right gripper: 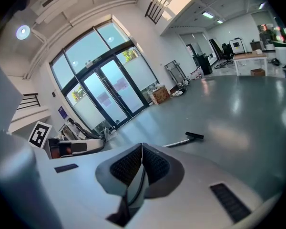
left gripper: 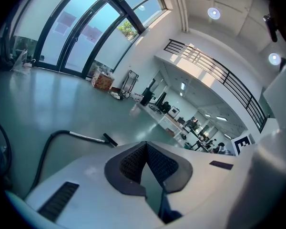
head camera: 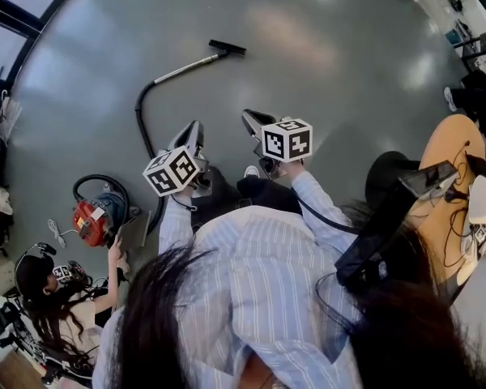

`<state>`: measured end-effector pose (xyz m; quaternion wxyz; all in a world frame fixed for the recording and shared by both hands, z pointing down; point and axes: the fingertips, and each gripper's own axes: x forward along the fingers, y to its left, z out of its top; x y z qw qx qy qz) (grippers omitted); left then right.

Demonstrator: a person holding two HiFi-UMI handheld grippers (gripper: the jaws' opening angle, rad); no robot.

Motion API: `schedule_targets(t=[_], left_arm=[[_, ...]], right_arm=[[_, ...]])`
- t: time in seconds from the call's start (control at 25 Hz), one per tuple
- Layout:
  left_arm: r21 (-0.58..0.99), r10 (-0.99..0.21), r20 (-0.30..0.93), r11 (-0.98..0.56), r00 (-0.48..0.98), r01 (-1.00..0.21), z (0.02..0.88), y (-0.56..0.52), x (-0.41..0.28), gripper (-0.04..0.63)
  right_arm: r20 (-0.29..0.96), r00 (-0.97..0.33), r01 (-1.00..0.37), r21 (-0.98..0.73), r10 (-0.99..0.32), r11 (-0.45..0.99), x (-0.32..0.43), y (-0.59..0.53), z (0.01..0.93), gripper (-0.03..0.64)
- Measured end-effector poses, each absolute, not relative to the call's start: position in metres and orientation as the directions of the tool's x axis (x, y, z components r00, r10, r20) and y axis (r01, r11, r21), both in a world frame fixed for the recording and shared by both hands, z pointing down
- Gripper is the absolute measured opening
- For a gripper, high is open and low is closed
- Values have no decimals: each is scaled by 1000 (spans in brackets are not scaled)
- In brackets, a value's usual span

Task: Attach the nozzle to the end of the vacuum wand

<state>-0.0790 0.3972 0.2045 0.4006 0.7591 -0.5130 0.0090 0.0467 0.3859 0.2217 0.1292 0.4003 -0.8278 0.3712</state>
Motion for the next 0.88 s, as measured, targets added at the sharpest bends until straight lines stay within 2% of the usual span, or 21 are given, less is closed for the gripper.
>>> schedule_targets(t=[0.36,0.88], left_arm=[[607,-806,414,-101,423,-788,204,441,-83,5],[591,-816,403,-114,415,-799,200,458,-86,5]], right_arm=[[479,-688,-724,-509,-545,466,49,416,217,9],[453,-694,-717,-509,-560,476,51,437,215,9]])
